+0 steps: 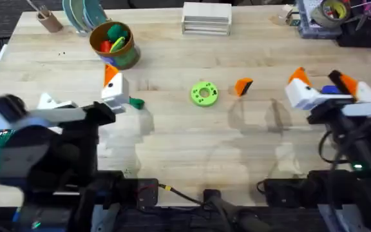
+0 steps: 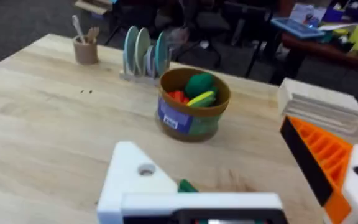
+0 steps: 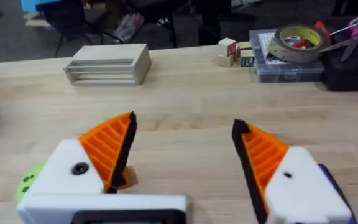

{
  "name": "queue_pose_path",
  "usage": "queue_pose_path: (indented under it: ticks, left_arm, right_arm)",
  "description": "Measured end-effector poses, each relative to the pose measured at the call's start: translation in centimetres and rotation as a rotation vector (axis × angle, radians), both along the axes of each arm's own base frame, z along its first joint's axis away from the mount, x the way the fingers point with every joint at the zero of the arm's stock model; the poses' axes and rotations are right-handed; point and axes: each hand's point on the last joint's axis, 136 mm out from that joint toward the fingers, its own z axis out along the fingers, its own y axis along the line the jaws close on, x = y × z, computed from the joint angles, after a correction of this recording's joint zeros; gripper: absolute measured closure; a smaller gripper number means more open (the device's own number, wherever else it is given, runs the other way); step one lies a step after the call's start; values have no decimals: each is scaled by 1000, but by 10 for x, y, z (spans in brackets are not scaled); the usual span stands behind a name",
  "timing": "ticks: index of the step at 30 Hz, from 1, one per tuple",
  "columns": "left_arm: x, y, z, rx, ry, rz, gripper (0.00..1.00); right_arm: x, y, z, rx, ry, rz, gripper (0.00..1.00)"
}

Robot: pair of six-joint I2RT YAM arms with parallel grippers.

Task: Pick up the gripper from the table and insert it into the empty holder that is missing its gripper. Then pick up a screw, insert it into the mounting hole, and use the screwdriver to tighten it. Finally, clean up the table by picking up the vegetable and placing it into the bucket.

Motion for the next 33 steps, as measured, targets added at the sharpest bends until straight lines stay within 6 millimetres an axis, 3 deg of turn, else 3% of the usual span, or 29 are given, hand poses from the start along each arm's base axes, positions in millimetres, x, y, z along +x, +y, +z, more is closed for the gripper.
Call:
queue_pose_path:
  ticks: [5, 15, 22, 33]
  left_arm:
    - [-7, 2, 7, -5, 116, 15, 7]
    - [3, 2, 1, -4, 461, 16, 7]
    - [14, -4, -19, -17, 679, -16, 7]
    - [22, -40, -70, -152, 905, -187, 7]
  right_arm:
    - [-6, 0, 25, -11, 110, 2, 10]
    - [6, 1, 45, -15, 377, 9, 10]
    - [12, 3, 50, -10, 470, 22, 10]
    - [9, 9, 44, 1, 503, 57, 10]
